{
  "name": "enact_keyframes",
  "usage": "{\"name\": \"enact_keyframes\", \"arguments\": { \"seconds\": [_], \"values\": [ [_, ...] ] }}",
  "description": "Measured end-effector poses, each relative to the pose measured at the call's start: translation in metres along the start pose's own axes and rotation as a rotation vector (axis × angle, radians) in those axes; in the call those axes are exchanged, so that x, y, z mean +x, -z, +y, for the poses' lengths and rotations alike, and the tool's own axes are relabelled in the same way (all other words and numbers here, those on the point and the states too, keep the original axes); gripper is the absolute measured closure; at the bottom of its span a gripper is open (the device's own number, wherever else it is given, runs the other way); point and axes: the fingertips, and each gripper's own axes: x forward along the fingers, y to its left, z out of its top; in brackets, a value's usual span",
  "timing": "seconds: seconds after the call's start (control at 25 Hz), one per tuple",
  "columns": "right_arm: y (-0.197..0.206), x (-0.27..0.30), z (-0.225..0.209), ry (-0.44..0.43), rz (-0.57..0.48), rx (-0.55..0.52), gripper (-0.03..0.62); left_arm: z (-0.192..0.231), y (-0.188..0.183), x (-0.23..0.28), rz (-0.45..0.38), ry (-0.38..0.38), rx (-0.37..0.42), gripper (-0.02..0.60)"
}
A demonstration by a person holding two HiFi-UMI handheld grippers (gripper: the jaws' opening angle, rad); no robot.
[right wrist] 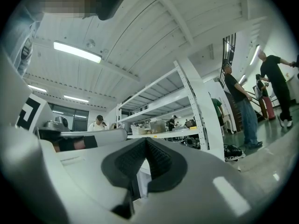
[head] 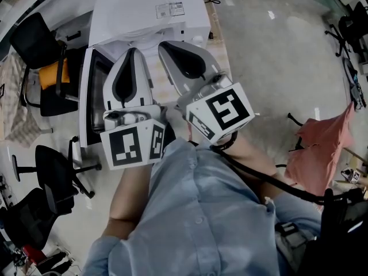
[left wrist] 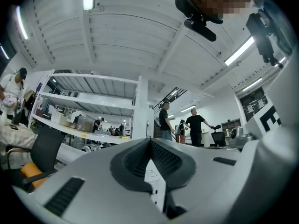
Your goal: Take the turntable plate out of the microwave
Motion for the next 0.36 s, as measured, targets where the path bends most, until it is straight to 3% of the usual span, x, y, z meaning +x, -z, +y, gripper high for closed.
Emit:
{"name": "enact_keyframes", "arguments": {
  "seconds": [0.36],
  "values": [
    [-0.0005,-0.0001,0.0041,-0.01,-0.004,-0.001,0.594,0.0008,0.0013,-0.0023,0.007,-0.002,-0.001,0.574]
  ]
}}
